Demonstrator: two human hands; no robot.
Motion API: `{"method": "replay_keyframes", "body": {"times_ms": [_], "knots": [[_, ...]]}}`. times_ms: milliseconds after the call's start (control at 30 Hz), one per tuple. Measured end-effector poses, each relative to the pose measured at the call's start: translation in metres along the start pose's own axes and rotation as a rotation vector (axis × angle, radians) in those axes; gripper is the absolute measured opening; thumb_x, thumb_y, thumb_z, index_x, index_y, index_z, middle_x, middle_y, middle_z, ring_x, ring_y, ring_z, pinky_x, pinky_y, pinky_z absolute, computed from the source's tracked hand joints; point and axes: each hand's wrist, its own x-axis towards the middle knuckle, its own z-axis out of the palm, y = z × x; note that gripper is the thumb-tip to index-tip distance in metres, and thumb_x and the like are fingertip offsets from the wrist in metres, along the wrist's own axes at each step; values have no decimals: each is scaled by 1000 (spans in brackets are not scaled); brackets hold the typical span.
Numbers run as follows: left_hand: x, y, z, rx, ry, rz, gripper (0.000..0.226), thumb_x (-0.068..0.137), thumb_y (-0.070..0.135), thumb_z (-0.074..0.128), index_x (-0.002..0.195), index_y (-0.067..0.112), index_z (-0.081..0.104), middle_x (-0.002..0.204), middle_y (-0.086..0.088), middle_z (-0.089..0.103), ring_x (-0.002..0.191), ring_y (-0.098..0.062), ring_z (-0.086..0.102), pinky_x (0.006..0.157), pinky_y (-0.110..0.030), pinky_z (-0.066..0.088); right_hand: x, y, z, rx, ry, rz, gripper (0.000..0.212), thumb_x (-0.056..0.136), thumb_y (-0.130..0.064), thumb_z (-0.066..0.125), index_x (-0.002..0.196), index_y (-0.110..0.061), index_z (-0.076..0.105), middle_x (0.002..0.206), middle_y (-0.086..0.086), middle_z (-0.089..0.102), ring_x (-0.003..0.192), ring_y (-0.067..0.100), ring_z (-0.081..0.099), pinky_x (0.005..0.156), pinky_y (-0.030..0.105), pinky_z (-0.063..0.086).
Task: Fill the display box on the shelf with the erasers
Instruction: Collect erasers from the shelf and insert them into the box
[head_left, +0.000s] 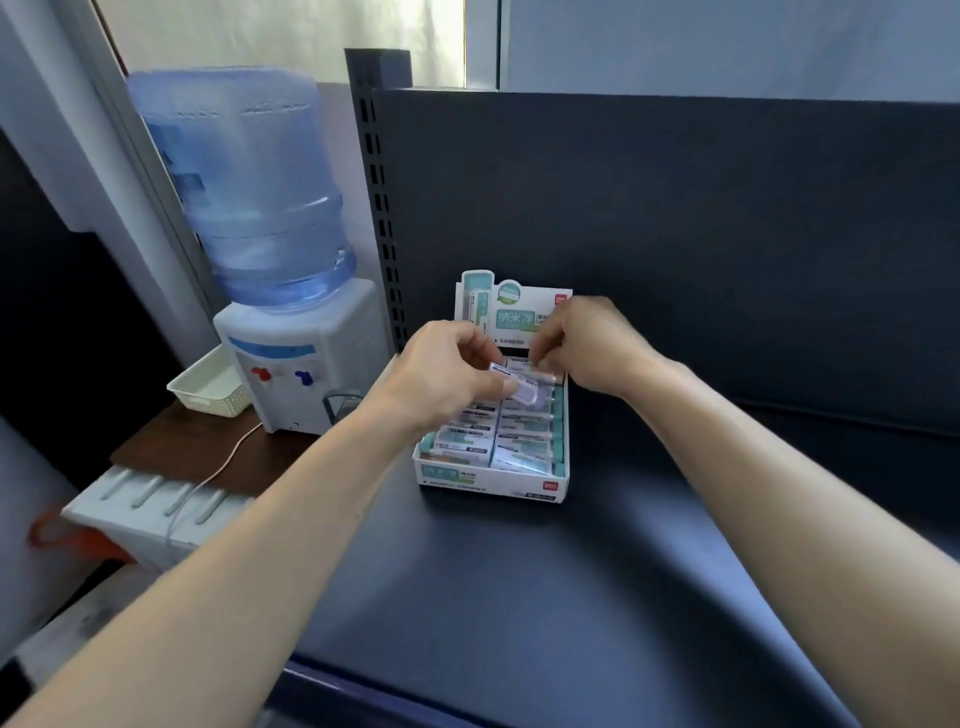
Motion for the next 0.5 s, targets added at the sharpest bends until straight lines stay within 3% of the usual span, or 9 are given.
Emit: {"method": "replay_keyframes", "body": {"times_ms": [133, 233, 333, 400, 500], "knots": [[4, 0, 6, 9, 10, -13, 24, 66, 14, 84, 82, 9, 67, 70, -1, 58, 62, -14, 51, 60, -26, 47, 2, 6, -1, 1, 32, 6, 15, 80, -3, 69, 88, -14, 76, 92, -1, 63, 90, 16, 60, 79, 25, 49], [8, -1, 11, 28, 38, -11, 27, 65, 19, 85, 83, 9, 68, 70, 0, 58, 62, -13, 51, 59, -24, 45, -1, 6, -8, 72, 45, -6, 14, 82, -2, 68, 88, -12, 76, 85, -3, 61, 83, 11, 57, 73, 20, 41], [10, 1, 17, 93, 47, 26, 27, 65, 24, 84, 81, 11, 67, 69, 5, 56, 62, -10, 50, 55, -21, 40, -5, 8, -15, 103, 70, -10, 12, 82, -5, 69, 89, -11, 76, 86, -4, 62, 85, 7, 56, 76, 19, 43], [11, 2, 22, 186, 57, 64, 21, 69, 25, 81, 81, 13, 68, 77, 3, 58, 68, -12, 52, 55, -20, 37, -8, 10, -17, 112, 87, 2, 11, 82, -7, 70, 90, -11, 76, 90, -5, 61, 88, 4, 55, 77, 17, 39], [13, 1, 28, 298, 86, 105, 12, 74, 24, 77, 81, 15, 73, 98, -4, 59, 85, -17, 54, 69, -24, 37, -13, 16, -21, 105, 100, 30, 10, 82, -9, 70, 89, -13, 76, 86, -4, 64, 79, 5, 57, 70, 13, 39]]}}
